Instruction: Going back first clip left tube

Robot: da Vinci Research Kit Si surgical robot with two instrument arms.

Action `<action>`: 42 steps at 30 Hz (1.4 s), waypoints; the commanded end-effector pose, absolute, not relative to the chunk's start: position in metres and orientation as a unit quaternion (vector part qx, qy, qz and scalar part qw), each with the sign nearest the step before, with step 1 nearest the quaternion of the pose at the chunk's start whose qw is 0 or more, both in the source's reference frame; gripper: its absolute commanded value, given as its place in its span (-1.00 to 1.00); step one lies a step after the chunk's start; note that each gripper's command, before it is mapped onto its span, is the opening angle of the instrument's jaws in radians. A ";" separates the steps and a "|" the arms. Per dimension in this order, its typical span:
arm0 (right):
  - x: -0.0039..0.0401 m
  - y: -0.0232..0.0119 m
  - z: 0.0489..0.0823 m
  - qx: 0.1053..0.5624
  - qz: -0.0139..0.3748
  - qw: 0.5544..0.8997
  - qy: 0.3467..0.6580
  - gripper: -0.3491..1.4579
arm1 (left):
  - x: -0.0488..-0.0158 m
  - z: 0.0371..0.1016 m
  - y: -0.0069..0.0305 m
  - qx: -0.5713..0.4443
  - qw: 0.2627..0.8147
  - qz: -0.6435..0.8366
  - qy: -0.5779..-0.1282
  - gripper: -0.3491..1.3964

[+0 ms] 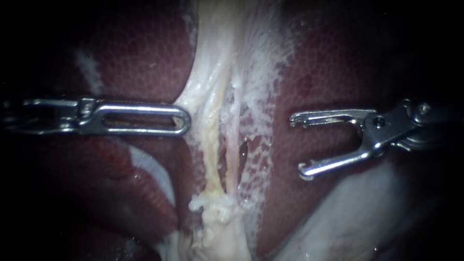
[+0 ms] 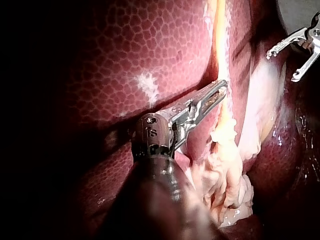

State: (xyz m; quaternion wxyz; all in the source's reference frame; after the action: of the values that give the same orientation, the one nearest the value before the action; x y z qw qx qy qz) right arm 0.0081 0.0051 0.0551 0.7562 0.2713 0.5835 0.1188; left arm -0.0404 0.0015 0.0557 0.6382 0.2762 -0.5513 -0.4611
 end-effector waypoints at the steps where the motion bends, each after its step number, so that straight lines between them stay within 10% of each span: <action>1: 0.0081 0.0050 0.0551 0.271 0.119 0.756 0.583 0.05 | -0.0407 0.0562 0.0013 0.277 0.637 -0.462 -0.552 -1.00; 42: 0.0082 0.0049 0.0552 0.271 0.119 0.756 0.583 0.05 | -0.0428 0.0590 0.0011 0.278 0.638 -0.463 -0.550 -1.00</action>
State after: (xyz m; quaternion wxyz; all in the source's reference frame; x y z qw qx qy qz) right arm 0.0082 0.0049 0.0552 0.7565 0.2706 0.5835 0.1187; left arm -0.0428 0.0011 0.0590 0.6377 0.2778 -0.5497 -0.4626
